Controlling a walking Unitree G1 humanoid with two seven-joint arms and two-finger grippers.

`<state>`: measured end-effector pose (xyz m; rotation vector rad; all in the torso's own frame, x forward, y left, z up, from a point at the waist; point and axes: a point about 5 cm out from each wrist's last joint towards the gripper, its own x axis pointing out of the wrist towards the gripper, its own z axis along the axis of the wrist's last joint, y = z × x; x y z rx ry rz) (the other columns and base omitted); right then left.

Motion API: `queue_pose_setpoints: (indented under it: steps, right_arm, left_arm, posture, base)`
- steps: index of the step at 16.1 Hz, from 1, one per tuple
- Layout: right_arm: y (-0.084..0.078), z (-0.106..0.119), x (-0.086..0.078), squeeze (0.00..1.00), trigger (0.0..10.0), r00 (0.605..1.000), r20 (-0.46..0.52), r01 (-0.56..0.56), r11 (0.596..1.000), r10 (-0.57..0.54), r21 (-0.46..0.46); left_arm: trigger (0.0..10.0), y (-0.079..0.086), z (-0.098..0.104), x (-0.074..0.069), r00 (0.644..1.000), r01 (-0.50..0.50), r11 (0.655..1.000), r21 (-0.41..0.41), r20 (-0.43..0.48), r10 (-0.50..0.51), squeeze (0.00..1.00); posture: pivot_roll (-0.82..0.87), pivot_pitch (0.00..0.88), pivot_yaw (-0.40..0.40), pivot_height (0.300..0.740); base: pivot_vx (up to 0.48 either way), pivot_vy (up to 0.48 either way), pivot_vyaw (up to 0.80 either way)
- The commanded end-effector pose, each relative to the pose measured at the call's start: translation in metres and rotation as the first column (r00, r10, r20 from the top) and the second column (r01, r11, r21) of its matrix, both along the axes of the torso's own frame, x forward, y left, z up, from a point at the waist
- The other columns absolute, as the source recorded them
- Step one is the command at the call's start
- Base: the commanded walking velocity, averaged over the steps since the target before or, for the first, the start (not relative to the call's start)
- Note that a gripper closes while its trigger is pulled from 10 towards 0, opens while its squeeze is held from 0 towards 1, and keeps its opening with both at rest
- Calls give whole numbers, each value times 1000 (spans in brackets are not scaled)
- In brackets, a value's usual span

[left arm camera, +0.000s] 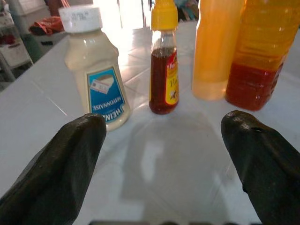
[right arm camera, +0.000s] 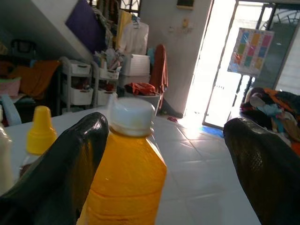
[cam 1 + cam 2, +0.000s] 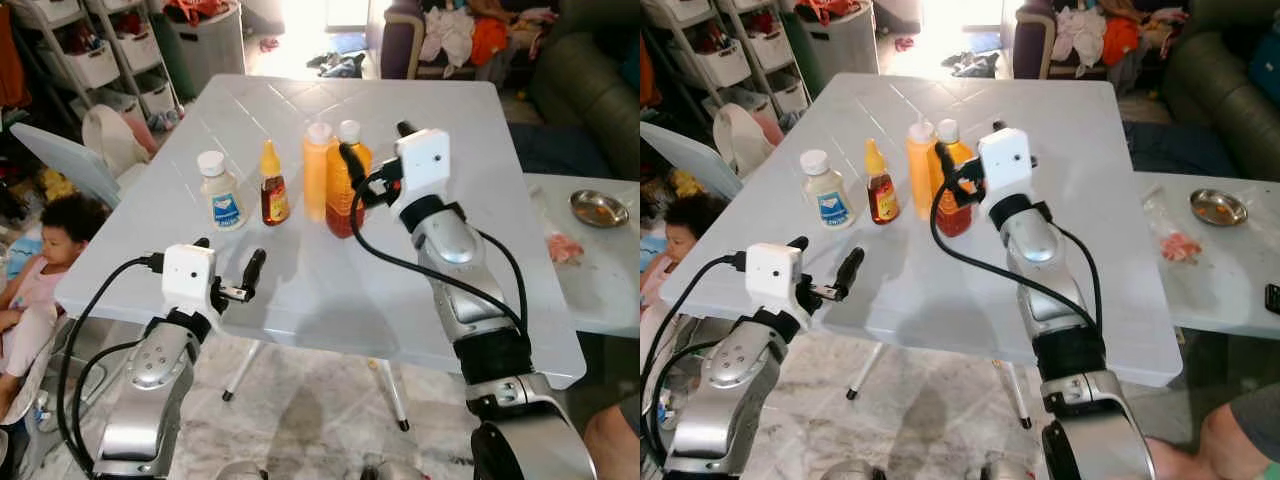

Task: Restocking fridge

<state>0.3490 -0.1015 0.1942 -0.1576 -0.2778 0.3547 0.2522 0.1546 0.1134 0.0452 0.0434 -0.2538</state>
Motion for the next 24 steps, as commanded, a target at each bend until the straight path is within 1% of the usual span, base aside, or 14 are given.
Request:
queue_pose_setpoints:
  steps: [1, 6, 7, 8, 10, 12, 14, 15, 16, 17, 21, 24]
  right_arm:
    - [2, 3, 3, 0, 10000, 1000, 9, 5, 1000, -5, 6]
    - [4, 7, 14, 0, 10000, 1000, 9, -10, 1000, 10, 19]
    - [6, 8, 15, 0, 10000, 1000, 11, -18, 1000, 18, 13]
    - [12, 10, 18, 0, 10000, 999, 9, -43, 999, 43, -7]
    - [15, 12, 22, 0, 10000, 999, 9, -45, 999, 45, -11]
    - [15, 12, 30, 0, 10000, 997, -43, -57, 998, 56, -15]
    - [14, 16, 32, 0, 10000, 997, -36, -73, 997, 72, -27]
    - [14, 17, 33, 0, 9294, 995, -43, -86, 996, 85, -17]
    - [16, 19, 34, 0, 2941, 994, -40, -106, 994, 106, -9]
    - [18, 21, 34, 0, 0, 992, -36, -118, 993, 117, -14]
    - [23, 19, 33, 0, 0, 989, -38, -144, 989, 143, -25]
    - [23, 18, 34, 0, 0, 989, -48, -141, 990, 139, -29]
  left_arm:
    - [10000, 3, 2, -1, 1000, -4, 1000, 13, 0, 4, 0]
    - [10000, 4, 3, -2, 1000, 12, 999, 32, -13, -11, 0]
    - [10000, 5, 4, -3, 1000, 13, 999, 35, -14, -13, 0]
    - [10000, 5, 4, -3, 1000, 16, 999, 39, -16, -15, 0]
    - [10000, 4, 4, -3, 1000, 18, 999, 43, -19, -18, 0]
    - [10000, 4, 5, -1, 1000, 24, 999, 48, -21, -23, 0]
    - [10000, 3, 5, 0, 999, 26, 998, 49, -22, -25, 0]
    - [10000, 3, 5, 0, 999, 27, 998, 50, -24, -26, 0]
    - [10000, 2, 4, -1, 999, 29, 998, 51, -27, -27, 0]
    - [10000, 2, 4, 0, 999, 30, 998, 52, -28, -29, 0]
    - [10000, -2, 3, 1, 999, 36, 998, 56, -30, -35, 0]
    - [10000, -3, 3, 1, 999, 38, 998, 56, -35, -36, 0]
  posture:
    - [82, 31, 53, 740]
    - [97, 36, 65, 740]
    - [99, 37, 67, 740]
    - [101, 38, 69, 740]
    - [101, 39, 70, 740]
    - [104, 50, 73, 740]
    - [102, 52, 74, 740]
    - [100, 53, 74, 740]
    - [99, 52, 74, 740]
    - [98, 51, 73, 740]
    - [95, 52, 68, 740]
    - [93, 53, 65, 740]
  base:
    - [0, 0, 0]
    - [0, 0, 0]
    - [0, 0, 0]
    - [0, 0, 0]
    - [0, 0, 0]
    - [0, 0, 0]
    - [0, 0, 0]
    - [0, 0, 0]
    - [0, 0, 0]
    - [0, 0, 0]
    - [0, 0, 0]
    - [0, 0, 0]
